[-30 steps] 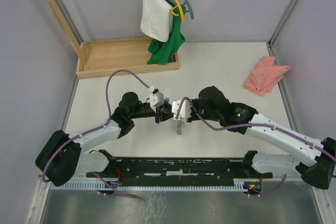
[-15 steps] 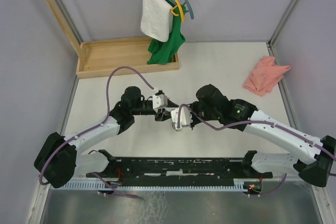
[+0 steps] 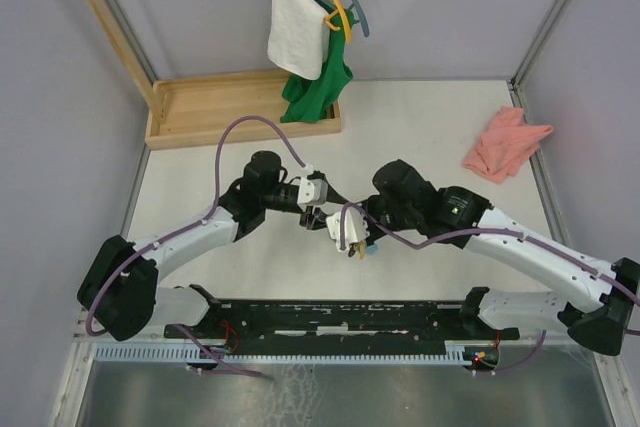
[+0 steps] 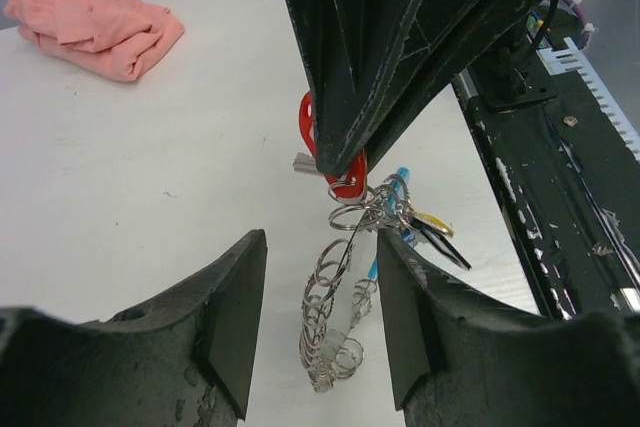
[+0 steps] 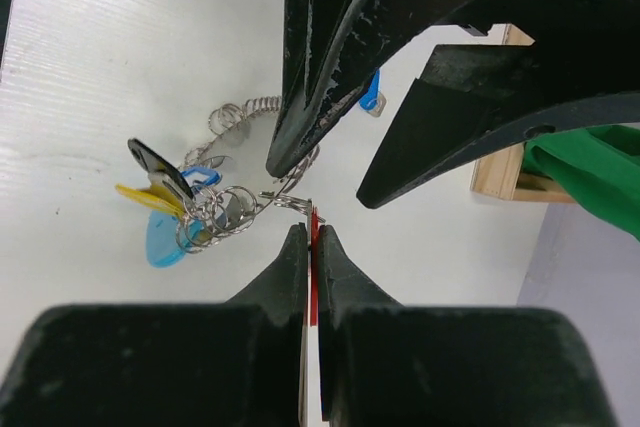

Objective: Put the keys on the keyring

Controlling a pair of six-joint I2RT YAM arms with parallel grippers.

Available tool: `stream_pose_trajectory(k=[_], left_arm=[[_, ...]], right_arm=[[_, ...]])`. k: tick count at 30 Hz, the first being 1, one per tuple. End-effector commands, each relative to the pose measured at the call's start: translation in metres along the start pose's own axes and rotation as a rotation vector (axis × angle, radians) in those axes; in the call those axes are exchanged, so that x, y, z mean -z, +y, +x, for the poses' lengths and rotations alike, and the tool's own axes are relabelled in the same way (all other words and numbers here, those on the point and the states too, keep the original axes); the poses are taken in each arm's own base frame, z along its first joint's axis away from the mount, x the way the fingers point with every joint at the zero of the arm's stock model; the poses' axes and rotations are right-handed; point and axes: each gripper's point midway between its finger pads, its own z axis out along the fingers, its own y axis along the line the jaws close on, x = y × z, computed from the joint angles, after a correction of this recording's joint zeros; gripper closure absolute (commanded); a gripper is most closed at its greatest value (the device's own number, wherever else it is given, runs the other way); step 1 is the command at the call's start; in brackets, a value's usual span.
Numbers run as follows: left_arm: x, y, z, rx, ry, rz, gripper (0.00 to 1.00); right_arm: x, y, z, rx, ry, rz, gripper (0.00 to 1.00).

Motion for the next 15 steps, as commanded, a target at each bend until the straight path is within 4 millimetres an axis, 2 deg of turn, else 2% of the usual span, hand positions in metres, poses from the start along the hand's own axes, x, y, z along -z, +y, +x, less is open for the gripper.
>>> stream_pose_trajectory(k=[1,9,12,15], left_arm=[[0.007,0.005,-0.02,-0.006,-0.049,-0.07,0.44],[0.035,0.016,-0.022,0.203,-0.116,-0.399,0.43],[0.042,0.014,-0.026,0.26,-0.141,-0.465,0.43],[0.04,0.005,-0.029,0.268,-0.153,-0.485,0.43]], right_arm=[[0.009,-0.024,-0.022,-0.041,-0.052,0.065,0.99],[0.005,-0.029,-0.019,-0.276,0.02,0.071,0.99],[0.004,-0.032,-0.022,-0.349,0.03,0.088,0.99],[0.004,-0.033,-0.025,-0.41,0.041,0.094,0.99]])
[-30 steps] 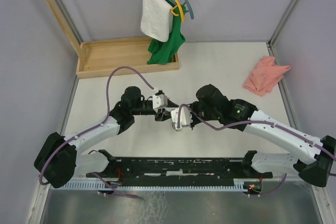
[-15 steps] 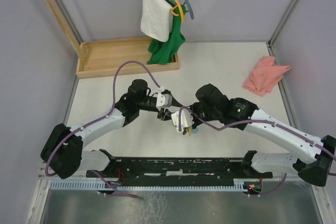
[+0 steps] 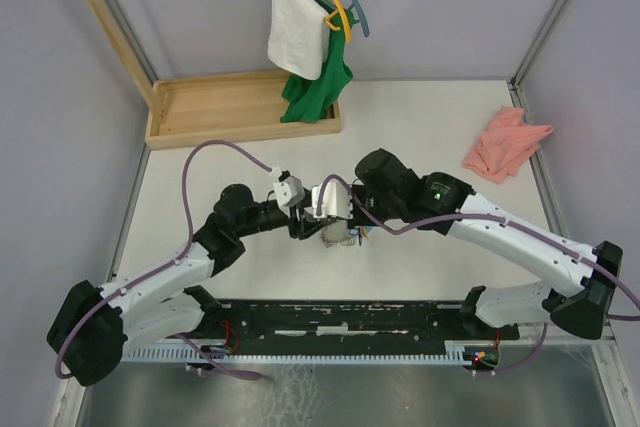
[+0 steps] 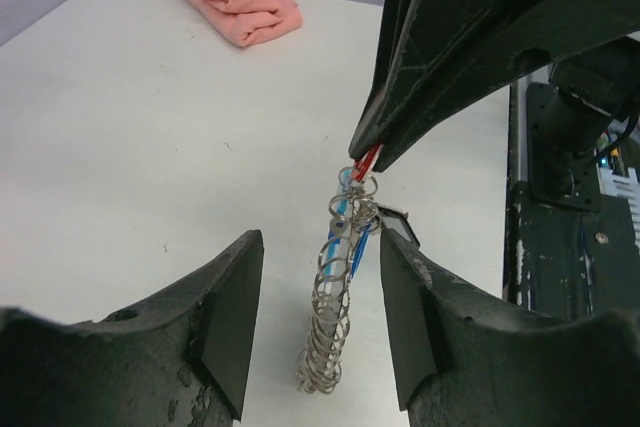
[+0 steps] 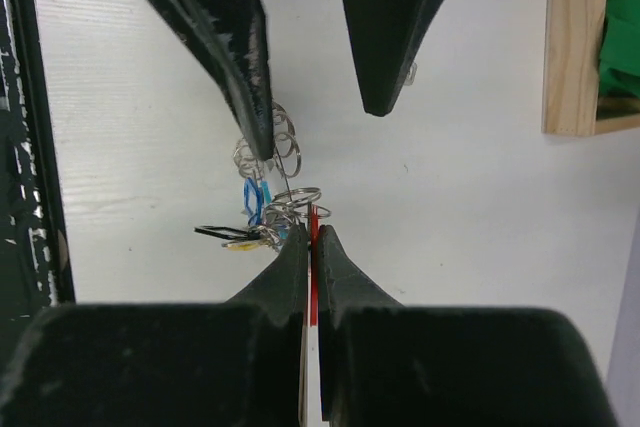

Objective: Put the keys on the keyring

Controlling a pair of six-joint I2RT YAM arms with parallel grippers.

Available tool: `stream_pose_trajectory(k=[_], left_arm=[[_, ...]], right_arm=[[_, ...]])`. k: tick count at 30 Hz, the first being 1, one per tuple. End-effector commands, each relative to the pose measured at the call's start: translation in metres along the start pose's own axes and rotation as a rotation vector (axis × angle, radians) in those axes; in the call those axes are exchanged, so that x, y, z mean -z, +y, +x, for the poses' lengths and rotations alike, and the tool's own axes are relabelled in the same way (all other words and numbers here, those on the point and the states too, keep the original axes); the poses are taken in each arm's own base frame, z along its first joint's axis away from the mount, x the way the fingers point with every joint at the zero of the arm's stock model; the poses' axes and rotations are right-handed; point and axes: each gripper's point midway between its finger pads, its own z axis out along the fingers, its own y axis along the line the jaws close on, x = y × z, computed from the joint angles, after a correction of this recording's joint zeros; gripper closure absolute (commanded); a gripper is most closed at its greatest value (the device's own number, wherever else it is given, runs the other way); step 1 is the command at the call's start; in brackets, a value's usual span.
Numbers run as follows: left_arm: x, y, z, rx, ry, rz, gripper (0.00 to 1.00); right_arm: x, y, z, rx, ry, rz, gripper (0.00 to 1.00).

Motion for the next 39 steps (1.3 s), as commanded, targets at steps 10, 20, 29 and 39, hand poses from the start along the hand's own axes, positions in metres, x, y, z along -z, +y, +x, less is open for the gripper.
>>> stream_pose_trajectory(k=[10,20,29,39], left_arm=[[-0.003,-0.006,-0.018,-0.077,-0.027,-0.047,0.43],[0.002,-0.016,-0.019,-0.39,-0.044,0.084,0.43],[-0.015,-0.014,-0.016,-0.424,0.004,0.295,0.44],[-0.021,-0.015,-0.013,-0.321,0.02,0.322,0.44]], right_arm=[[0.014,-0.018,-0.025,-0.154,-0.002,0.085,0.99],[0.016,-0.004,-0.021,0.007,-0.037,0.03,0.99],[0.022,0.008,-0.017,0.162,-0.073,-0.016,0.99],[0.018,0.005,-0.016,0.127,-0.04,-0.018,0.99]])
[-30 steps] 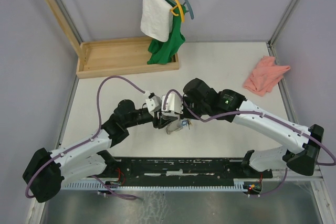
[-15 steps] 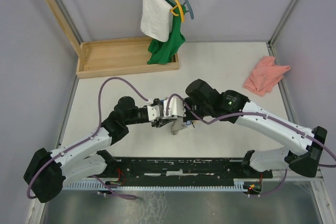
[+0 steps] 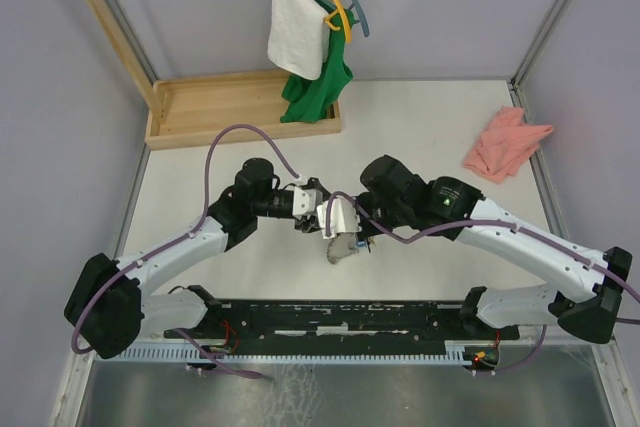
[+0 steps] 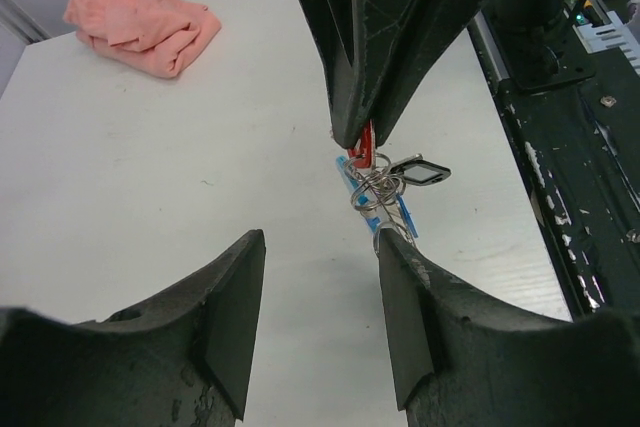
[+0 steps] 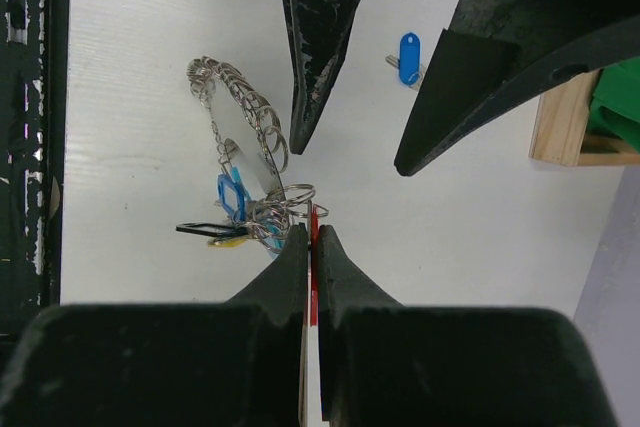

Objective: Put the keys on the keyring

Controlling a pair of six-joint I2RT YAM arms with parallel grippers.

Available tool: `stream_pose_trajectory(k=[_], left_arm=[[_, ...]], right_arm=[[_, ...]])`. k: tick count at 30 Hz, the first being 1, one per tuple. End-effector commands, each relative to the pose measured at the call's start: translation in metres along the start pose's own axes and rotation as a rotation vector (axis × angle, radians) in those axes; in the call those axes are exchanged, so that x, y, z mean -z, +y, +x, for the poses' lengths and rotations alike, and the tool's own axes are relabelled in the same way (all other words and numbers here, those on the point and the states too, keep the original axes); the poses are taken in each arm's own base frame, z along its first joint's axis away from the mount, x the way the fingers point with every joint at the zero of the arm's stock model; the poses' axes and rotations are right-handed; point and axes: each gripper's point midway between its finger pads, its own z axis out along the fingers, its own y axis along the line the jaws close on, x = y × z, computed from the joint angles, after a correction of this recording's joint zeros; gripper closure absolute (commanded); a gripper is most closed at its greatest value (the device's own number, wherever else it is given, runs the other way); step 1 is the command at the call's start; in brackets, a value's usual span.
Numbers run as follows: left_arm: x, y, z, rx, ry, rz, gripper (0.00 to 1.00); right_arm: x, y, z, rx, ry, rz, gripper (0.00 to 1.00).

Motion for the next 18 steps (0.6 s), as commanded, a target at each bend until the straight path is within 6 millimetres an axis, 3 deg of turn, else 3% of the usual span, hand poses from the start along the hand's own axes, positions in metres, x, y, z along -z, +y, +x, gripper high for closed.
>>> stream_pose_trajectory(k=[1,10,14,18], left_arm=[[0.0,0.0,-0.018,0.004,-0.062,0.004,0.44],[0.019,0.021,-0.019,0.276,-0.104,-0.306,0.44],[0.022,0.017,-0.026,0.359,-0.145,-0.401,0.44],[0.014,0.0,-0.026,0.387,-0.141,-0.471,0.44]], right_arm=[[0.003,-0.013,-0.014,-0.006,-0.036,0.042,0.99],[-0.004,-0.029,-0.016,-0.219,0.023,0.099,0.99],[-0.01,-0.039,-0.014,-0.354,0.068,0.145,0.99],[-0.012,-0.044,-0.008,-0.488,0.152,0.179,0.99]])
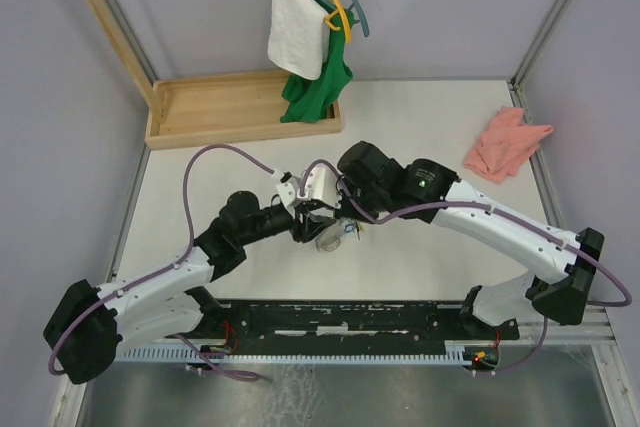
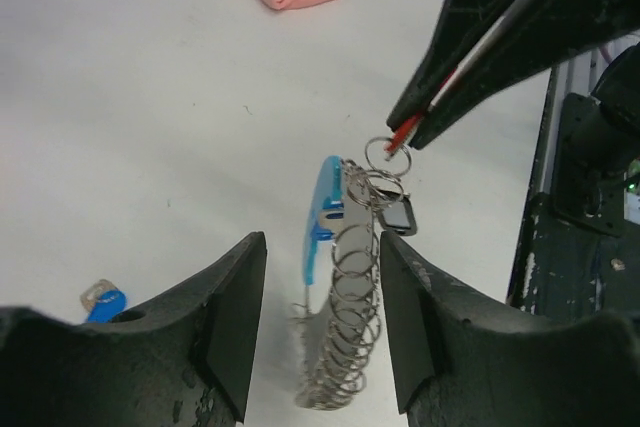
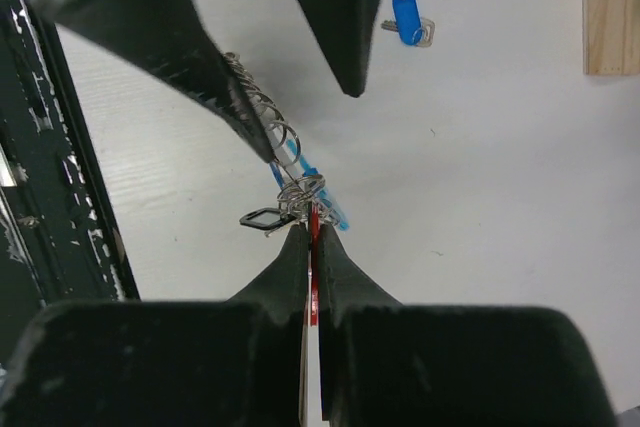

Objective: Put the keys on the keyring

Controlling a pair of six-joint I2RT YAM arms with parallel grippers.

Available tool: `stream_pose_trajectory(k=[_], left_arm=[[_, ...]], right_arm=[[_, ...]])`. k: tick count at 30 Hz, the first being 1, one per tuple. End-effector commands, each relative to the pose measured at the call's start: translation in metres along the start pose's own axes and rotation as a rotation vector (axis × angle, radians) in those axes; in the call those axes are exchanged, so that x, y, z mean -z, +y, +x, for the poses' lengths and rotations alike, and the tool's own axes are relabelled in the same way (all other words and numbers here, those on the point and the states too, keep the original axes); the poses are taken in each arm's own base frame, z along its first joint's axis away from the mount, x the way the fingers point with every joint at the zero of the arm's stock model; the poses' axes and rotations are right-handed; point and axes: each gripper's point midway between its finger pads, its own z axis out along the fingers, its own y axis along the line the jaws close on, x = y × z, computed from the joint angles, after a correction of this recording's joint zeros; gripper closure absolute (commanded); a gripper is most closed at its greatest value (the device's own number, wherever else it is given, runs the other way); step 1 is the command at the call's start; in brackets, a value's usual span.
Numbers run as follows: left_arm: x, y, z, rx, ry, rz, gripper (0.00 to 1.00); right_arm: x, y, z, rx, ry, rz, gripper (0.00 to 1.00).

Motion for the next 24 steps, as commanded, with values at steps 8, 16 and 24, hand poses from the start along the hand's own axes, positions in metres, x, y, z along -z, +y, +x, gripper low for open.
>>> stream_pose_trajectory(k=[8,16,24], left_arm=[[-0.004,-0.02,-0.034,-0.002,-0.171,-0.166,0.46],[0.007,-0.018,-0.018,-0.079,-0.145,-0.208,0.44],[0.015,-0.019,0.003,-0.045,-0.11,-0.212,0.44]], right_arm=[[-0.006,-0.018,-0.006,-0.399,0.137,0.135,0.99],[-0.002,-0.014,-0.004,-0.527,0.178,0.15,0.99],[0.01,-0.016,-0.005,-0.593,0.18,0.18,0.99]])
